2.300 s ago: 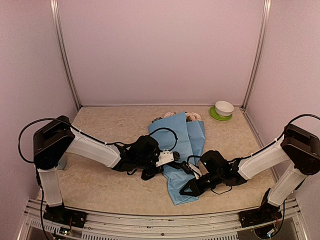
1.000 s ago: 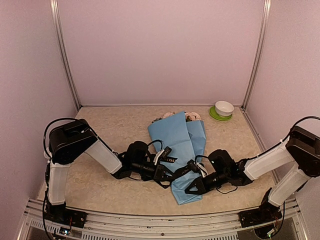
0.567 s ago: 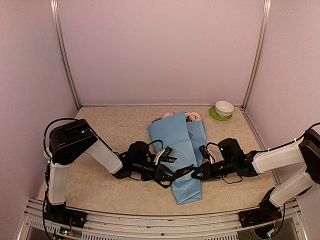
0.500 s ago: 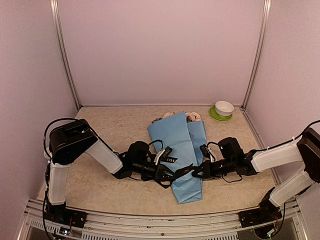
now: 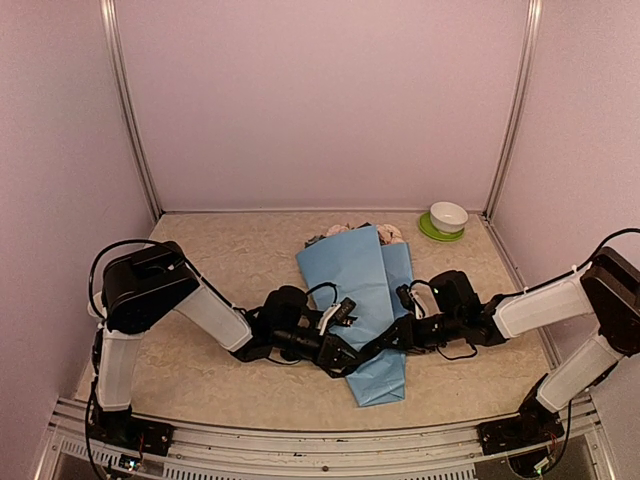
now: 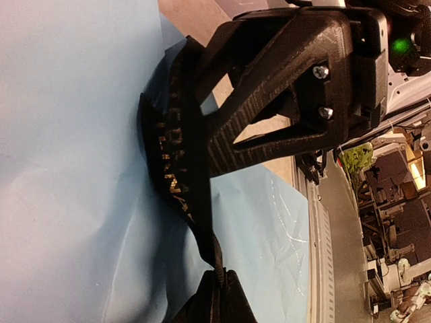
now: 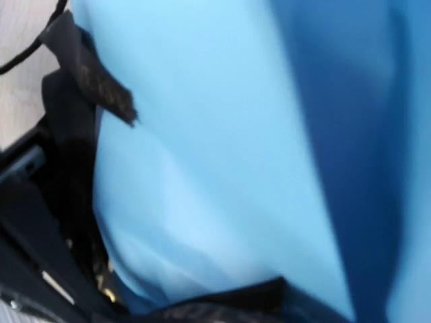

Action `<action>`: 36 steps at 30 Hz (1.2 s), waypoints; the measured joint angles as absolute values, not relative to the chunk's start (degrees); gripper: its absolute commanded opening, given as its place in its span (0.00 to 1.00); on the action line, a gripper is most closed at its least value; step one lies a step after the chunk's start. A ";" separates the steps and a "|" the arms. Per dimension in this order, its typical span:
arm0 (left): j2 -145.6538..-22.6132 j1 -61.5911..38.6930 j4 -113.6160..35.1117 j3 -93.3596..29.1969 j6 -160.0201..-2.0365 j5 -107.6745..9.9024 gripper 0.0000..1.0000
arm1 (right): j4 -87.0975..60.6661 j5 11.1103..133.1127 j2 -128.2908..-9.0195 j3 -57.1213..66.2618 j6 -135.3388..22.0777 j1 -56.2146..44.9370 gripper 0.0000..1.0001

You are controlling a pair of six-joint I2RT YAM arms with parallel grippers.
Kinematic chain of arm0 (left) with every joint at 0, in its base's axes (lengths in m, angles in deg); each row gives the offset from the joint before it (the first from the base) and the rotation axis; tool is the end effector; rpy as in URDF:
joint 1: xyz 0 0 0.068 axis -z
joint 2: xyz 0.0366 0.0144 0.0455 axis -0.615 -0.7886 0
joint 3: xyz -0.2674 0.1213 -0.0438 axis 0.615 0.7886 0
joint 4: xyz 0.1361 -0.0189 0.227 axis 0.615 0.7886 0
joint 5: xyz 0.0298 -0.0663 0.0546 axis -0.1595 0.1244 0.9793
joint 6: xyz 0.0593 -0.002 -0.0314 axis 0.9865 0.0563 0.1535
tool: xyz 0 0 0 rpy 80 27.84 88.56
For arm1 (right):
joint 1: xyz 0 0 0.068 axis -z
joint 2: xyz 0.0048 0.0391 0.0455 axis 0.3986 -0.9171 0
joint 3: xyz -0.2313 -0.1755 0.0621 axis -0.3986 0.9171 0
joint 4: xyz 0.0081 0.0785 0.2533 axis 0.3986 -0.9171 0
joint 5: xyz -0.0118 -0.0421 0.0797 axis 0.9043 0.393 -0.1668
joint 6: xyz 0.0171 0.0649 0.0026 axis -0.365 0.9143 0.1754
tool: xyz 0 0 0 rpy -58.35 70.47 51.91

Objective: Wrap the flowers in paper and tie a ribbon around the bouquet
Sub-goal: Cross the ribbon over the folded bouquet.

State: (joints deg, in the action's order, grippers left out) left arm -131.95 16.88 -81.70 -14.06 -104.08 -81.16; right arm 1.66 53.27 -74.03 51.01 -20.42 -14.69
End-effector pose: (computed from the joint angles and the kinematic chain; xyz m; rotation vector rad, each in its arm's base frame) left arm 0.2178 -0.3696 0.0962 0.9248 2.1310 -1.6156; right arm 0.2025 0.1897 0.1415 -0.1533 2.5617 1.1787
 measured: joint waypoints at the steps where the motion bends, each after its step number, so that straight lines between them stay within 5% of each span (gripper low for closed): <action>1: -131.95 16.92 -81.70 -14.08 -103.91 -81.18 0.00 | 1.71 53.54 -74.01 51.01 -19.94 -14.69 0.42; 5: -131.95 16.84 -81.64 -14.08 -103.25 -81.33 0.00 | 1.75 54.52 -73.90 51.01 -19.81 -14.60 0.43; 9: -131.95 16.51 -82.93 -13.87 -104.04 -81.86 0.00 | 1.71 55.04 -73.90 51.01 -19.79 -14.51 0.32; 17: -134.83 14.30 -98.58 -12.95 -114.97 -85.75 0.00 | 1.55 54.47 -73.18 51.01 -20.70 -14.27 0.42; 36: -136.54 15.48 -95.12 -17.98 -113.24 -86.56 0.00 | 5.07 50.30 -71.78 51.30 -21.05 -13.81 0.41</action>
State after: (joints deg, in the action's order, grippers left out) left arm -136.54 15.48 -95.12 -17.98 -113.24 -86.56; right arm 5.07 50.30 -71.78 51.30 -21.05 -13.81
